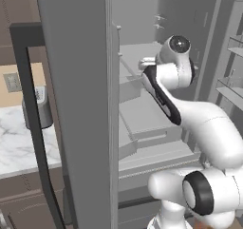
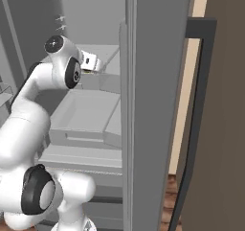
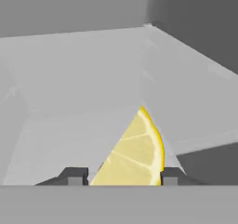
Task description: Grab the garlic and lemon wedge from the fridge, place them in the blender, close the lid, and turn on the blender to create a marinade.
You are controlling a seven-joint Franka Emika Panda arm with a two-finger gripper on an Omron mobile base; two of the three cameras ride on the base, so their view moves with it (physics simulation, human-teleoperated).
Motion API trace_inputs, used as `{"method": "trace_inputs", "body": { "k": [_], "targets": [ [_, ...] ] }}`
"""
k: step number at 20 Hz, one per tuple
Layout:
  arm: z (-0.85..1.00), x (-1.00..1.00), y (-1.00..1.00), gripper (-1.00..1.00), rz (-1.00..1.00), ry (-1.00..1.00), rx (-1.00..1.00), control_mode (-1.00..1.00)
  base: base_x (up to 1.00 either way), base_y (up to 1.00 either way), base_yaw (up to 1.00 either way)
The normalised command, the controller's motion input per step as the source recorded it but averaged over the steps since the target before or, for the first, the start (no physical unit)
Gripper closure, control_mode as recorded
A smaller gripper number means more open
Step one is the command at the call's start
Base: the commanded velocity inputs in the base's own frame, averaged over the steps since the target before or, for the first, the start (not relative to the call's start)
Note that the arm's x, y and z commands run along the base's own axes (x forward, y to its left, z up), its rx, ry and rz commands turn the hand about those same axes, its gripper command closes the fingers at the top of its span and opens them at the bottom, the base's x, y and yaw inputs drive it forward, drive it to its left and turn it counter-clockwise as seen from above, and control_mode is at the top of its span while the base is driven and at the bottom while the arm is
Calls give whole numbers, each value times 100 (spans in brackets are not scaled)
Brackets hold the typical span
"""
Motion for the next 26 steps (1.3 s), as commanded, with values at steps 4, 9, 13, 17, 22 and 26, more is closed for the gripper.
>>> {"method": "trace_inputs", "body": {
  "k": [4, 9, 13, 17, 22, 26],
  "targets": [
    [-12, -100, 2, 100, 10, -1, 0, -100, 0, 0, 0],
    [-14, -100, 18, 100, 14, 3, 0, -100, 0, 0, 0],
    [-9, -84, 1, 100, 14, 9, 0, -100, 0, 0, 0],
    [-14, -49, 0, 100, 6, 12, 0, -100, 0, 0, 0],
    [0, -5, 0, 100, -3, 3, 0, -100, 0, 0, 0],
    [0, 1, 0, 100, -3, 0, 0, -100, 0, 0, 0]
  ]
}}
